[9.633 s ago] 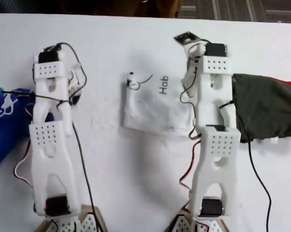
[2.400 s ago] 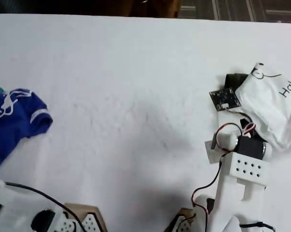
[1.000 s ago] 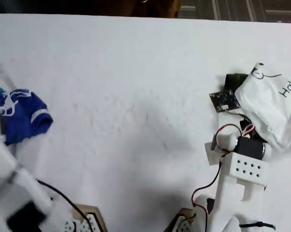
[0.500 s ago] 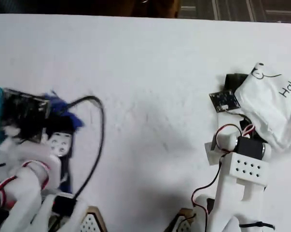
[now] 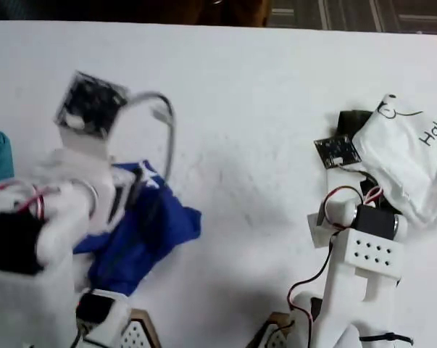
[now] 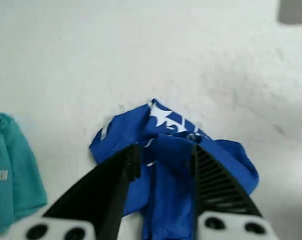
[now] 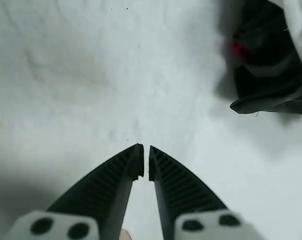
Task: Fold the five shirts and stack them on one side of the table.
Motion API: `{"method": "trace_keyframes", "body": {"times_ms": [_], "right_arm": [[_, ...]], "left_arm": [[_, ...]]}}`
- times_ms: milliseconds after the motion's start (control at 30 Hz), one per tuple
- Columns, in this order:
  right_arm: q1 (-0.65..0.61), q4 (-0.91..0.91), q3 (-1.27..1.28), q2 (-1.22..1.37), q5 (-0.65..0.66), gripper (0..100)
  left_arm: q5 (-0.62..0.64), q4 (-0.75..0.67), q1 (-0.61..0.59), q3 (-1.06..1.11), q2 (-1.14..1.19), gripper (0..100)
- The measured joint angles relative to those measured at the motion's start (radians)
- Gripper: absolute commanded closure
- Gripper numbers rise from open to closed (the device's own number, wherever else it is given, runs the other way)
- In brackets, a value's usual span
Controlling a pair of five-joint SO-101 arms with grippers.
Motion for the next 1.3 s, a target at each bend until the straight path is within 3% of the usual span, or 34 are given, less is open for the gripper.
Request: {"method": "trace_keyframes", "body": {"times_ms": [267, 533, 667, 1000, 1133, 1300], "right_arm": [[-0.043, -0.057, -0.002, 0.000, -0.002, 97.4], [-0.330, -0.057, -0.204, 0.034, -0.002, 97.4], [-0.483, -0.011, -0.359, 0.181, -0.002, 97.4], [-0.879, 0.161, -0.766, 0.591, -0.002, 96.2], [-0.990, 0.161, -0.813, 0.657, -0.002, 86.8], [-1.022, 0.114, -0.821, 0.750, -0.049, 75.7]], "left_arm": [[-0.244, -0.003, -0.516, 0.064, 0.005, 82], [-0.551, -0.155, -1.031, 0.434, 0.009, 82], [-0.646, -0.226, -1.206, 0.537, 0.009, 82], [-0.675, -0.313, -1.312, 0.724, 0.009, 82], [-0.675, -0.324, -1.312, 0.769, 0.009, 82], [-0.675, -0.334, -1.312, 0.772, 0.009, 82]]}}
